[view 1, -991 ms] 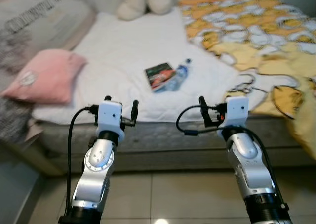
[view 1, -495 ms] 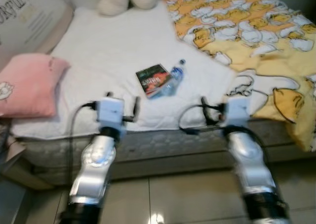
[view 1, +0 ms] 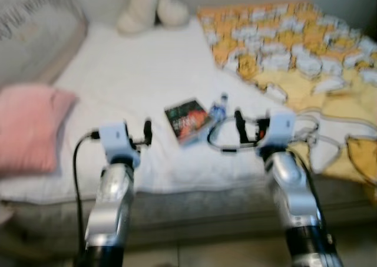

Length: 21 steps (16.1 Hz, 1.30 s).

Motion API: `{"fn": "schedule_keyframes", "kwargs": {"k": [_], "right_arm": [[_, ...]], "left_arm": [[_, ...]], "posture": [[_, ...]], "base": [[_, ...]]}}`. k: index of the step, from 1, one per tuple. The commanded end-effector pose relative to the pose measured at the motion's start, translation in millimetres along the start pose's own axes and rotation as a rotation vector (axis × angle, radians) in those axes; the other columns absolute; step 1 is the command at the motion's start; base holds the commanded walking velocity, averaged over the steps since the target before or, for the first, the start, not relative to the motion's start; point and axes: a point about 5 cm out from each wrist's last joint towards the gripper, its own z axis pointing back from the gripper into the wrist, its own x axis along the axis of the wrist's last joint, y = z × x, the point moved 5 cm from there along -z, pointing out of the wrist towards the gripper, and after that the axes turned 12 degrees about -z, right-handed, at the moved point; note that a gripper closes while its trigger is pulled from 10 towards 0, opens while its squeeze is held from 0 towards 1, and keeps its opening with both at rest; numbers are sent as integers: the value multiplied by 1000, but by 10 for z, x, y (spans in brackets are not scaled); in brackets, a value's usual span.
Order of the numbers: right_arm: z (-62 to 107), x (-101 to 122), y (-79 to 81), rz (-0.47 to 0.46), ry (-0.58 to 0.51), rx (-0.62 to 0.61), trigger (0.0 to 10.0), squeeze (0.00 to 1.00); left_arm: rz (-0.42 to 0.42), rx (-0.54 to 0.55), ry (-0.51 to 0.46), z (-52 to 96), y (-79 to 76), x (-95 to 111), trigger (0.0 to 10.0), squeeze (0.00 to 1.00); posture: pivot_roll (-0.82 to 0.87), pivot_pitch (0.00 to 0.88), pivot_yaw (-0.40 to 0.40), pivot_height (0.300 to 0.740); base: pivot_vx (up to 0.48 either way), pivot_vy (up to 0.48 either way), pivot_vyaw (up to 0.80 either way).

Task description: Clean up the room

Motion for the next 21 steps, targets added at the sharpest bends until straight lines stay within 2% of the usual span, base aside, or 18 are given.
{"fn": "schedule_keyframes", "kwargs": {"k": [1, 2, 5, 10, 12, 13, 14, 16, 18, 21], "right_arm": [[-44, 80, -104, -8, -21, -23, 10000, 0], [-89, 124, -150, -7, -29, -34, 10000, 0], [-133, 193, -173, -5, -44, -37, 10000, 0], [-114, 97, -87, 8, -13, 6, 10000, 0], [-126, 96, -129, 31, 13, 27, 10000, 0], [-170, 121, -125, 68, 35, 65, 10000, 0], [-201, 136, -102, 85, 43, 90, 10000, 0], [-251, 152, -78, 83, 39, 97, 10000, 0], [-305, 147, -53, 55, 33, 82, 10000, 0], [-331, 137, 21, 34, 22, 90, 10000, 0]], "left_arm": [[-27, -49, -6, -37, -126, 49, 10000, 0], [-48, -50, -23, -43, -121, 80, 10000, 0], [-39, -19, -14, -58, -52, 79, 10000, 0], [-42, -16, -16, -69, -74, 70, 10000, 0], [-76, -52, -18, -86, -210, 55, 10000, 0], [-88, -50, -32, -109, -260, 62, 10000, 0], [-89, -35, -26, -118, -257, 50, 10000, 0], [-83, -17, -27, -102, -241, 48, 10000, 0], [-111, -19, -36, -80, -230, 52, 10000, 0], [-130, 14, -38, -92, -143, 66, 10000, 0]], "posture": [[-126, 0, 111, 740], [-126, 0, 111, 740], [-126, 0, 111, 740], [-125, 0, 77, 740], [-121, 0, 10, 740], [-116, 0, -53, 740], [-112, 0, -60, 740], [-90, 0, -63, 740], [-68, 0, -53, 740], [-58, 0, -36, 740]], "base": [[0, 0, 0], [0, 0, 0], [91, -130, 0], [296, -375, 0], [0, 0, 0], [0, 0, 0], [0, 0, 0], [0, 0, 0], [0, 0, 0], [0, 0, 0]]}}
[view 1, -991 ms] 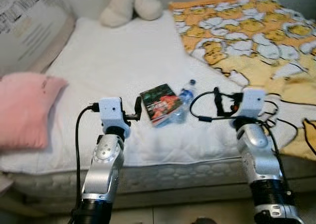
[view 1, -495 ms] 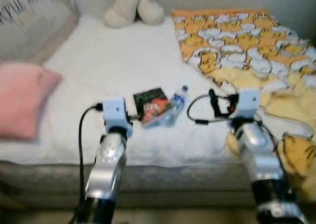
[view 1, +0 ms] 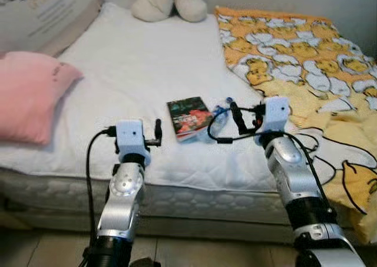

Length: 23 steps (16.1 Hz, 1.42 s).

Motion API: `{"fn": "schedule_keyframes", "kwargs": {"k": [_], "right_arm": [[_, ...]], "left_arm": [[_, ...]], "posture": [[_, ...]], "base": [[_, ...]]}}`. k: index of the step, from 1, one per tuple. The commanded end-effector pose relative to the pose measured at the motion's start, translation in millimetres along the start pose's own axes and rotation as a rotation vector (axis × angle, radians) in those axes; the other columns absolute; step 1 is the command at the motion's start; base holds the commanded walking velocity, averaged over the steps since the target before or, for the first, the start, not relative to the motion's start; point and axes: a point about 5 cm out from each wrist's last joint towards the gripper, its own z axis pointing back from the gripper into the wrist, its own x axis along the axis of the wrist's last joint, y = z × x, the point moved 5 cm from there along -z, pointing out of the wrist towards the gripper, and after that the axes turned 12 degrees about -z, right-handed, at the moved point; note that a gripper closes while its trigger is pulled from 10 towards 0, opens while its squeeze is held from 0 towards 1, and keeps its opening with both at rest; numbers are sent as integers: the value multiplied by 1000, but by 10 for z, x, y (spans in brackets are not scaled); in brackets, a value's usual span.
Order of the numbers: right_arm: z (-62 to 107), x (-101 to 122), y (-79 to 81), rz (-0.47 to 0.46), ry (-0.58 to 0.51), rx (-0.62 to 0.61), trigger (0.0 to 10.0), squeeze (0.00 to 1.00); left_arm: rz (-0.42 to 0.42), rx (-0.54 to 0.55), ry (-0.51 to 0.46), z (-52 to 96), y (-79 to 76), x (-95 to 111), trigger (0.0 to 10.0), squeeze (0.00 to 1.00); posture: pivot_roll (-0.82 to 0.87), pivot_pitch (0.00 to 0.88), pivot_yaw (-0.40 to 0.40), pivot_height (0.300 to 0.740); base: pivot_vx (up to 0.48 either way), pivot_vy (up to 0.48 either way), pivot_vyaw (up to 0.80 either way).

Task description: Clean up the room

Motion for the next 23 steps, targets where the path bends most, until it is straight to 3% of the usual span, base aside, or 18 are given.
{"fn": "schedule_keyframes", "kwargs": {"k": [1, 11, 16, 20, 23], "right_arm": [[-8, 22, -37, -9, -11, -14, 10000, 0], [-53, 7, -32, -15, -21, -29, 10000, 0], [-72, 10, -68, -41, -29, -70, 10000, 0], [-173, -115, -270, -176, 44, -213, 10000, 0], [-174, -406, -354, -322, 172, -328, 10000, 0]], "left_arm": [[-12, 9, -20, -10, -1, 64, 10000, 0], [-3, 16, -46, -38, 17, 146, 10000, 0], [-51, -55, -45, -36, -95, 140, 10000, 0], [-50, -61, -43, 4, -63, 141, 10000, 0], [-81, -82, -42, 114, 30, 152, 10000, 0]], "posture": [[-58, 0, -36, 740], [-68, 0, -8, 740], [-70, 0, 9, 740], [-43, 0, 48, 740], [23, 0, 77, 740]], "base": [[0, 0, 0], [432, 0, 0], [435, -115, 0], [90, -78, 0], [0, 0, 0]]}}
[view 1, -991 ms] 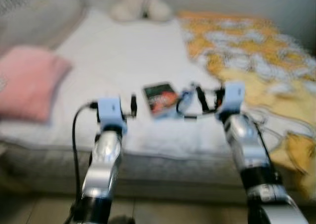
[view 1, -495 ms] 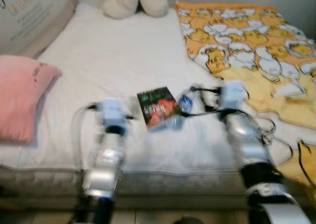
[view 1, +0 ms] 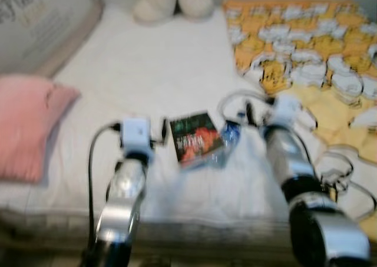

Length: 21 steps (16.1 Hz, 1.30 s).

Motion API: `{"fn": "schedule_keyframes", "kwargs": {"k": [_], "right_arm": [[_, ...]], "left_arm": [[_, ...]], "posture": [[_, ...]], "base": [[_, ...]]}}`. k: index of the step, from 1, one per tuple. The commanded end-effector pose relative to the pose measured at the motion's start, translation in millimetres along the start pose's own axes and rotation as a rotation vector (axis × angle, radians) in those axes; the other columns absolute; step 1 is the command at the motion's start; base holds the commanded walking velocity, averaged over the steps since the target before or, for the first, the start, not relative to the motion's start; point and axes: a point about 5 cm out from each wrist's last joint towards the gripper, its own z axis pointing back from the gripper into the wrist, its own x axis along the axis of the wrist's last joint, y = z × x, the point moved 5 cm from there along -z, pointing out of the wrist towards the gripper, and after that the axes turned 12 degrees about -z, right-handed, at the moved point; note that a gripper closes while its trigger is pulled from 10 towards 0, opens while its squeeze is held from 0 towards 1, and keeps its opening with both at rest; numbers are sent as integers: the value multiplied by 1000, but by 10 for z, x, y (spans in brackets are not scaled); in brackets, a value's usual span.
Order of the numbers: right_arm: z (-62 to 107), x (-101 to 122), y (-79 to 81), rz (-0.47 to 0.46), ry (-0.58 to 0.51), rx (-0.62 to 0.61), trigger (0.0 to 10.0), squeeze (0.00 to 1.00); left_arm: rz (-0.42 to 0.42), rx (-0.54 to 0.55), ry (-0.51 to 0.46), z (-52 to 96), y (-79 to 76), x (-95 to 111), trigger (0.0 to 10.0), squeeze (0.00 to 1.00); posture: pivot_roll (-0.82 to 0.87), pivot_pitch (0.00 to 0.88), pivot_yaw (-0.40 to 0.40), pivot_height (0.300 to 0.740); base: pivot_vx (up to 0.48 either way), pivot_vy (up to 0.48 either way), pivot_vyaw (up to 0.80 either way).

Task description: Clean up the room

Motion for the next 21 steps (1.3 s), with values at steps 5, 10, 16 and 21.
{"fn": "schedule_keyframes", "kwargs": {"k": [5, 10, 16, 21], "right_arm": [[-19, -283, 207, -23, 105, -9, 10000, 0], [-59, -128, 223, 21, 42, -45, 10000, 0], [-24, -263, 92, -8, 89, -110, 10000, 0], [-20, -280, 58, -82, 97, -159, 10000, 0]], "left_arm": [[-64, 17, 39, 282, 261, -37, 10000, 0], [-65, -9, 62, 401, 222, -30, 10000, 0], [-82, -33, 93, 550, 221, -30, 10000, 0], [-93, -25, 127, 705, 291, -43, 10000, 0]], "posture": [[104, 0, 92, 740], [104, 24, 89, 740], [142, 87, 115, 740], [177, 124, 120, 740]], "base": [[0, 0, 0], [0, 0, 0], [0, 0, 0], [0, 0, 0]]}}
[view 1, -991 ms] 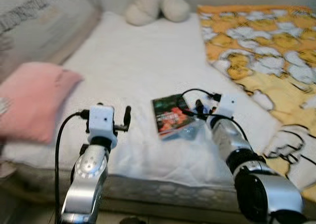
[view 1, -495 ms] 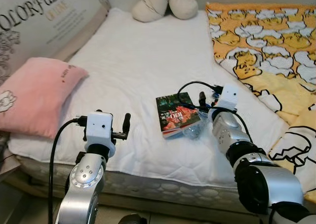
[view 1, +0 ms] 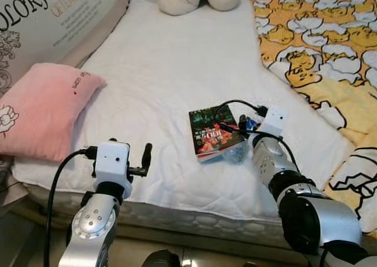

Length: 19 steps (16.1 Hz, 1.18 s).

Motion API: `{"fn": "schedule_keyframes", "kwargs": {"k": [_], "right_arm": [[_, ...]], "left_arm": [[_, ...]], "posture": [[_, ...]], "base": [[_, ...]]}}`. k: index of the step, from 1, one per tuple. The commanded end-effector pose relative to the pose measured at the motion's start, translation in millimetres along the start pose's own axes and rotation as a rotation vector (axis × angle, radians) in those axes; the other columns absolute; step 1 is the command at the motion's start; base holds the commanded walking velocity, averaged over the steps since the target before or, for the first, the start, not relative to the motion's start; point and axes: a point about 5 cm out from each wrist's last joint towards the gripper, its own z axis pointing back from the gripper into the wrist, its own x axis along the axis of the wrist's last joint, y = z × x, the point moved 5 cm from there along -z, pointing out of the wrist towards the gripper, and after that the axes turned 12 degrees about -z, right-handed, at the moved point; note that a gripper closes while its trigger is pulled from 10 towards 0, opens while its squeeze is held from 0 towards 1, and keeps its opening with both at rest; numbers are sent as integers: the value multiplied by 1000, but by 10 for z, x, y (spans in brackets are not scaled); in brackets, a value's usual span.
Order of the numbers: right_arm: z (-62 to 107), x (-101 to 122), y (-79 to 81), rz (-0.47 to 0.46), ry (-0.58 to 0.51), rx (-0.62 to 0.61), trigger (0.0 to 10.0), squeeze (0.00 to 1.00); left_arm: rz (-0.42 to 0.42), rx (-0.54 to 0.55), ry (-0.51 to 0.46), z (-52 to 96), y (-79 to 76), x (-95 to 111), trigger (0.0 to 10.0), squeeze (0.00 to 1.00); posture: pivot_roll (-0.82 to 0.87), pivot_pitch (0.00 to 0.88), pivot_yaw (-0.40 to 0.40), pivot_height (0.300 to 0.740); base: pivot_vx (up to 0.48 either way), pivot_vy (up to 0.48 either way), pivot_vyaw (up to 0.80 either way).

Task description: Clean up the room

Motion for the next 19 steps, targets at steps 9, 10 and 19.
{"fn": "schedule_keyframes", "kwargs": {"k": [9, 10, 19], "right_arm": [[23, -245, -51, -28, 143, -36, 10000, 0], [21, -237, -47, -24, 142, -33, 10000, 0], [75, -459, 122, -211, 241, 22, 0, 0]], "left_arm": [[-10, -6, 36, 130, 36, 5, 10000, 0], [-10, -5, 37, 133, 38, 8, 10000, 0], [-7, -1, 50, 158, 34, -4, 10000, 0]], "posture": [[198, 165, 124, 740], [200, 166, 123, 740], [205, 175, 114, 740]], "base": [[0, 0, 0], [0, 0, 0], [0, 0, 0]]}}
